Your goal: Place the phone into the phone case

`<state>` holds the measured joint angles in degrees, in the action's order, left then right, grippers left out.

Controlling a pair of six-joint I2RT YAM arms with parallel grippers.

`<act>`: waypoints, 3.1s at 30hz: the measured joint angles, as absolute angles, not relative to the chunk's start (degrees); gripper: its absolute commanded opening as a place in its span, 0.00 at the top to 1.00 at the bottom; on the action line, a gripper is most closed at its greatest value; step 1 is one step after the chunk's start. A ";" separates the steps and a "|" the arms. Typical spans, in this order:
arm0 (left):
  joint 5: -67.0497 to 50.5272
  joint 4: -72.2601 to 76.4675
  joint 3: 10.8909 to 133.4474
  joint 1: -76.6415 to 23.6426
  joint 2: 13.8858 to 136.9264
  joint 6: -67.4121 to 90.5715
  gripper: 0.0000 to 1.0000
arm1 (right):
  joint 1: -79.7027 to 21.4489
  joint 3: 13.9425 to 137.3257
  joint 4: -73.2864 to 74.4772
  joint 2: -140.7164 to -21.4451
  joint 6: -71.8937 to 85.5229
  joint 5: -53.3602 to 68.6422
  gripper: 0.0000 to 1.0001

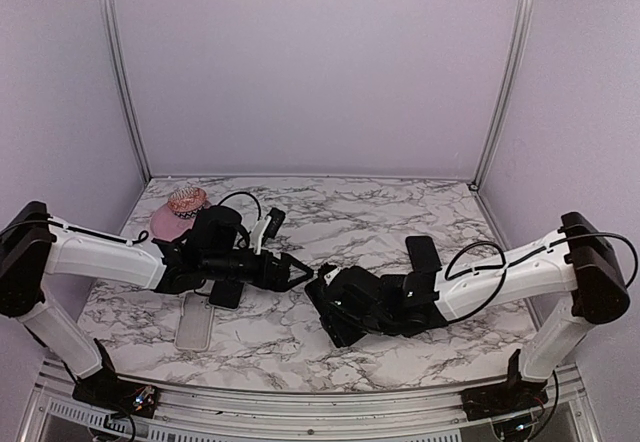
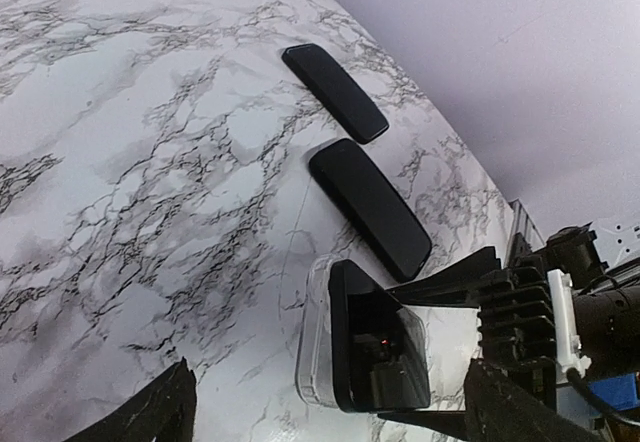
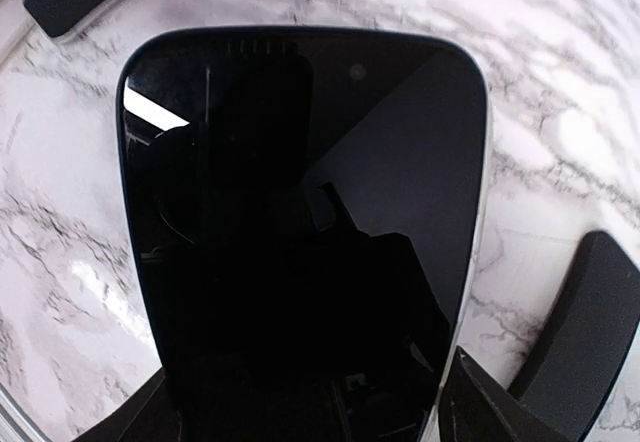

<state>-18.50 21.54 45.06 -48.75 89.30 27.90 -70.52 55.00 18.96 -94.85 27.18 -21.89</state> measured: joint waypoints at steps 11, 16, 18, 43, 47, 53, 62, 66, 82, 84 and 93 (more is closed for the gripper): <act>-22.94 30.13 45.08 -48.75 91.39 34.06 0.56 | -70.54 51.20 2.55 -89.14 17.37 -26.33 0.79; -24.40 31.14 45.23 -49.01 91.77 34.37 0.78 | -70.57 50.70 -0.23 -90.41 15.31 -26.87 0.79; -24.67 31.33 45.23 -49.01 92.16 34.52 0.85 | -70.57 50.63 -0.97 -91.24 14.79 -27.53 0.79; -26.87 16.69 51.92 -50.35 96.05 9.02 1.00 | -55.29 38.41 -13.56 -86.21 3.36 7.86 0.07; -26.76 11.05 55.16 -51.86 95.94 -0.03 1.00 | -52.07 38.46 -14.63 -86.17 -1.04 15.84 0.13; -26.57 2.90 59.22 -52.82 95.98 -10.52 1.00 | -48.73 38.52 -14.79 -85.95 -5.78 25.02 0.34; -26.57 -3.53 64.18 -54.13 97.82 -19.00 0.99 | -48.10 34.87 -20.64 -84.62 -11.49 29.21 0.66; -27.07 -4.62 64.97 -54.19 98.15 -21.10 0.96 | -47.86 34.63 -21.65 -84.62 -14.26 28.71 0.80; -28.49 -4.47 61.45 -52.16 96.86 -25.98 0.36 | -47.92 35.22 -20.82 -85.41 -22.39 30.52 0.90; -29.58 -3.03 59.31 -51.46 95.88 -25.89 0.43 | -47.81 35.33 -20.64 -85.41 -22.74 30.57 0.90; -33.06 4.56 55.75 -51.31 94.76 -26.26 0.54 | -47.33 35.38 -20.47 -85.41 -23.66 31.62 0.88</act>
